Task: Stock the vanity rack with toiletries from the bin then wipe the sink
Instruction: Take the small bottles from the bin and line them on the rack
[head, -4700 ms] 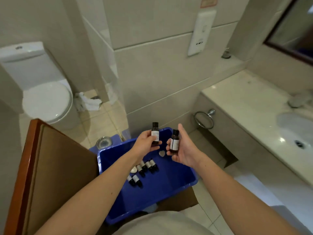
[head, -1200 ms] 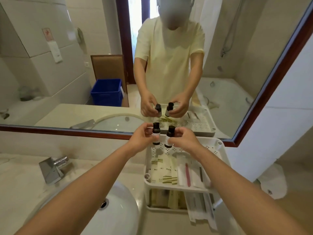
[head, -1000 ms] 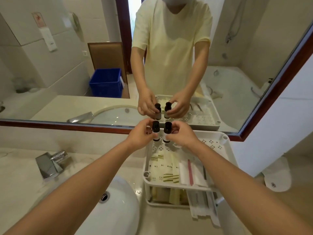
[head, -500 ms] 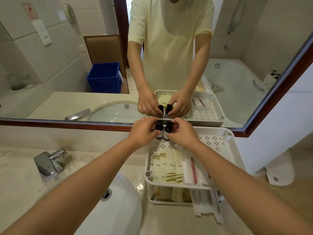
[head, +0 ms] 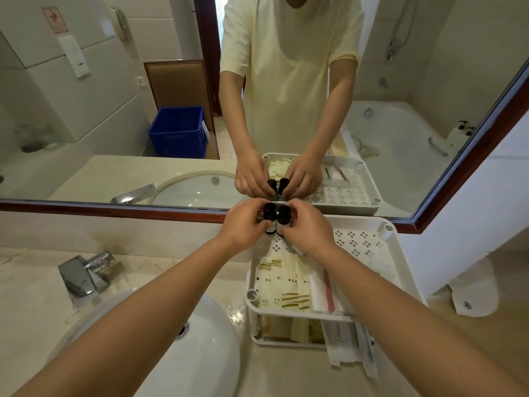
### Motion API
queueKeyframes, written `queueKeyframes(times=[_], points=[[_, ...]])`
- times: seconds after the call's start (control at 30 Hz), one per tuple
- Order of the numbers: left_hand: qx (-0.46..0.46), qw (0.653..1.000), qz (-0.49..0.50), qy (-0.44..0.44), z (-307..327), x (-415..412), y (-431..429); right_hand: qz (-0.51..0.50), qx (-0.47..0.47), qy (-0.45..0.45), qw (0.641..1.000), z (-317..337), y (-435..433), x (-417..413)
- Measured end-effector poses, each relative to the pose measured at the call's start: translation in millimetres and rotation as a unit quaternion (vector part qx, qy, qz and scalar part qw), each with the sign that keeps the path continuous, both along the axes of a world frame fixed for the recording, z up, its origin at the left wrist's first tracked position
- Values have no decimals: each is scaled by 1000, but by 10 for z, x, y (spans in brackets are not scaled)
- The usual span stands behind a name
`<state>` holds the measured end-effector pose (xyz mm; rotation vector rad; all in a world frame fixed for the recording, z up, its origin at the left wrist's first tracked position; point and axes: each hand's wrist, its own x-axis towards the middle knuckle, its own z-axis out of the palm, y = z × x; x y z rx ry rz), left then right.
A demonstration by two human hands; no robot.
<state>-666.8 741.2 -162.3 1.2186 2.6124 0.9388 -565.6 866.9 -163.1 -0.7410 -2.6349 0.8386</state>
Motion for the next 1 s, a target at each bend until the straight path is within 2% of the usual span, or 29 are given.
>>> queueKeyframes(times=[0.37, 0.6, 0.73, 1.0], points=[[6, 1000, 8, 4, -33, -11, 16, -5, 0, 14, 1000, -55, 19, -24], [41, 998, 36, 9, 42, 99, -123, -26, -15, 30, 999, 46, -64, 170], [79, 995, 55, -40, 145, 233, -335, -38, -44, 55, 997, 168, -194, 398], [148, 980, 19, -129, 312, 677, -966, -17, -93, 76, 993, 382, -792, 884]])
